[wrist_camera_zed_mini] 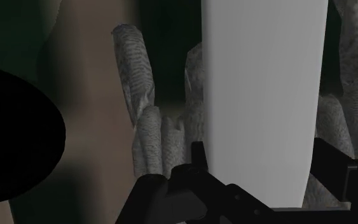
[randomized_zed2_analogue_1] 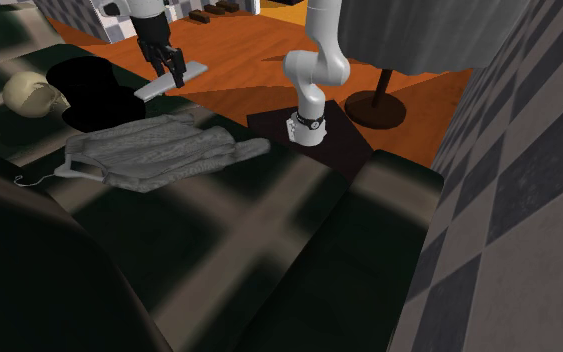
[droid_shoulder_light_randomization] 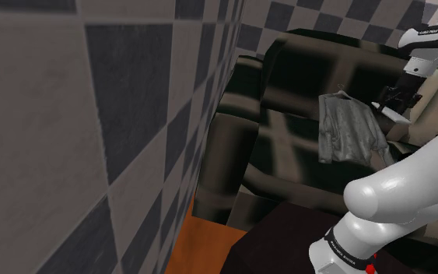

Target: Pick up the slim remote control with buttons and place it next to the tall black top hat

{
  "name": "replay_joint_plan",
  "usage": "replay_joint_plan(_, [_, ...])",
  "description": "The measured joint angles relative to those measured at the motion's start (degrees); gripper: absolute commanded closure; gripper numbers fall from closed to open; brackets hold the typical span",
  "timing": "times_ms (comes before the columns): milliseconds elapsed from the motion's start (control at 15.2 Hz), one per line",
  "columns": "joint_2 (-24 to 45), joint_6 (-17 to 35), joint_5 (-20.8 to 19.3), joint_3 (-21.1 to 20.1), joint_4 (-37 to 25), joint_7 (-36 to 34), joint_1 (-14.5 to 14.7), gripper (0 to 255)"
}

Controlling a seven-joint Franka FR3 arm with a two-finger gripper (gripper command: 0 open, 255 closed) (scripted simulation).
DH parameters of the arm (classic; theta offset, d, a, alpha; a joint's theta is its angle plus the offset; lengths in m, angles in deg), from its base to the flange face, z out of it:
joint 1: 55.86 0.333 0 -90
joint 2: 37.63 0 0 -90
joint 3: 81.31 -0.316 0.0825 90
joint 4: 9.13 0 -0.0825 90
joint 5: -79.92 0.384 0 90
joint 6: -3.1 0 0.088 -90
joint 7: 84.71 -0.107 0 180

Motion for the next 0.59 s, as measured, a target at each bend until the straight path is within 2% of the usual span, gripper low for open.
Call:
replay_joint_plan(330, [-1.51, 0.29, -1.41, 3.66, 1.08, 6.03, -2.64, 255])
replay_joint_plan(594, [-0.51, -0.39, -1.35, 7.54, -0.87, 12.14, -4.72, 255])
